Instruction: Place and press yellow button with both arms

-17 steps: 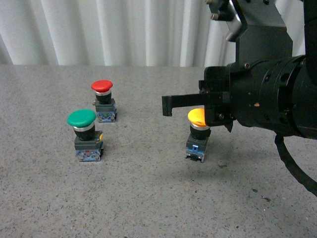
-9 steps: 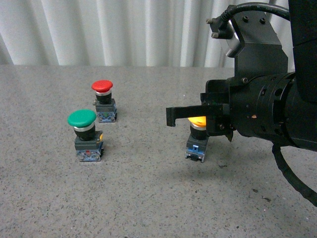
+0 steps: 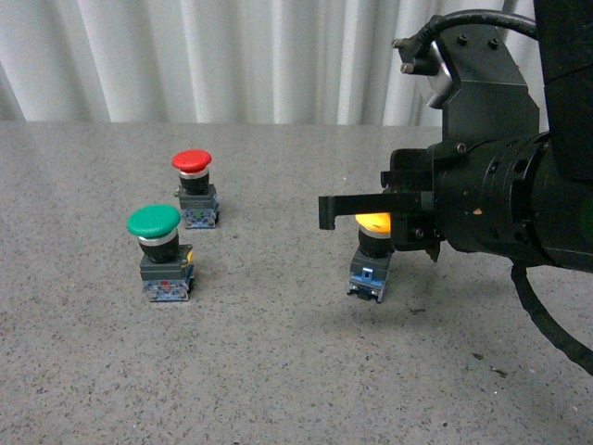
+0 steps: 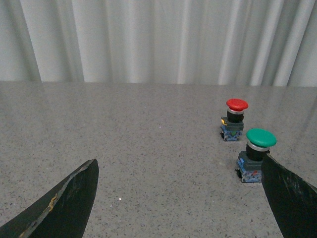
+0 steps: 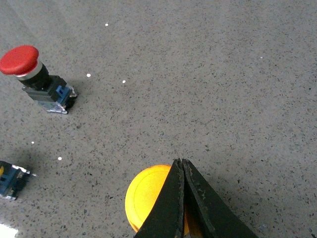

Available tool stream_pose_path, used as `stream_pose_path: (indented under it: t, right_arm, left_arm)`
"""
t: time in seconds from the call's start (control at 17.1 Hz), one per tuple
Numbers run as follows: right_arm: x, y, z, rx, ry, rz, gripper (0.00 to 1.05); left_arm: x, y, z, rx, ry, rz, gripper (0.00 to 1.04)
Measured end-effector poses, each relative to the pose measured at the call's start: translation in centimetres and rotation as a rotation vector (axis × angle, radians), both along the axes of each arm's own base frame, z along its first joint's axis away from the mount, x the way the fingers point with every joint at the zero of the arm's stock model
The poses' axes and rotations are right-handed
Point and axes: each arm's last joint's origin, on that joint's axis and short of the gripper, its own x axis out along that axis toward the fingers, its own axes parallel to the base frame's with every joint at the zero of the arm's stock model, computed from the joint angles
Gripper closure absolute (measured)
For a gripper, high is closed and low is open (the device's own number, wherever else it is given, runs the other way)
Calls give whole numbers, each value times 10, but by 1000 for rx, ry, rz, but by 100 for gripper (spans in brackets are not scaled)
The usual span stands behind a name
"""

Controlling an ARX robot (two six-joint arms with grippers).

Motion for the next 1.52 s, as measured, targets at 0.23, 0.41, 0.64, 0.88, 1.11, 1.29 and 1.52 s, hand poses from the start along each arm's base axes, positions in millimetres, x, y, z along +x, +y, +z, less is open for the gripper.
stream_pose_path:
  t: [0.23, 0.41, 0.64, 0.88, 1.11, 1.29, 1.52]
  right_arm:
    - [-10, -18, 51, 239, -181, -44, 103]
    - [-42, -30, 96, 396, -277, -32, 103]
    - [-101, -45, 115, 401, -347, -49, 103]
    - [-133, -73, 100, 115, -429, -263, 103]
    - [-153, -99, 82, -17, -412, -317, 103]
    - [-175, -118, 73, -33, -483, -317, 103]
    - [-182, -131, 42, -56, -480, -301, 103]
  left_arm:
    - [0, 0, 0, 0, 0, 0, 7]
    - [0, 0, 0, 0, 0, 0, 7]
    - [0, 0, 0, 0, 0, 0, 7]
    - [0, 0, 0, 0, 0, 0, 7]
    - [0, 0, 0, 0, 0, 0, 7]
    - [0, 0, 0, 0, 0, 0, 7]
    - [0, 0, 0, 0, 0, 0, 7]
